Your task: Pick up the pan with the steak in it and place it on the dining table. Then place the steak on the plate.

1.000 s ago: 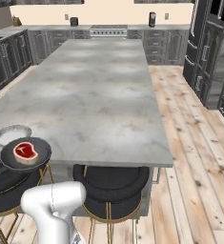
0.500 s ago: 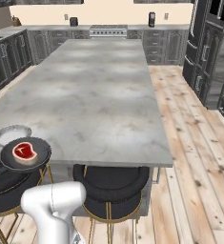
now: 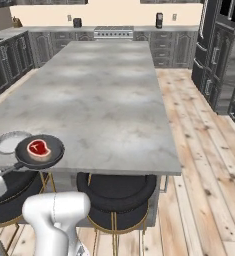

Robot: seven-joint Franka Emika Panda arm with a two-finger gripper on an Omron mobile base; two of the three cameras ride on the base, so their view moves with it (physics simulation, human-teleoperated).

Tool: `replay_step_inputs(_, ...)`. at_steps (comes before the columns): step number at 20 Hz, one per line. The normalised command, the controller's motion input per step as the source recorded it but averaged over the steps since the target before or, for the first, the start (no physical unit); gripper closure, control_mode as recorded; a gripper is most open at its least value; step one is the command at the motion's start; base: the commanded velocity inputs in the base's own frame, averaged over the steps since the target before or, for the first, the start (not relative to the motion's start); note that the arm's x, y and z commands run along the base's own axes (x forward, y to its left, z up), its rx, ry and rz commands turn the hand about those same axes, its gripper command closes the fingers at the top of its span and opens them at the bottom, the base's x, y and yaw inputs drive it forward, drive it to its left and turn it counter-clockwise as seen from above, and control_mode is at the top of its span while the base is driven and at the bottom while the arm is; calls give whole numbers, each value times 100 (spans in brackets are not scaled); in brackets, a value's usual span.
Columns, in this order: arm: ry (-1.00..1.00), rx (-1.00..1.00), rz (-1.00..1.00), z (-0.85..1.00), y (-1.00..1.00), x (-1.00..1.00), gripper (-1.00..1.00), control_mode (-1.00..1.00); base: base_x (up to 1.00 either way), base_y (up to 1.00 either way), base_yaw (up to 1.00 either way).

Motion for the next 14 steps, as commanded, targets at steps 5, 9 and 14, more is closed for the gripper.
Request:
replay_step_inputs(5, 5, 2, 12, -9, -33, 33, 100, -100, 0, 0, 0)
replay_step_inputs(9, 1, 1, 27, -19, -42, -8, 100, -100, 0, 0, 0)
replay_step_inputs(14, 0, 0, 33, -27, -35, -29, 100, -100, 0, 0, 0)
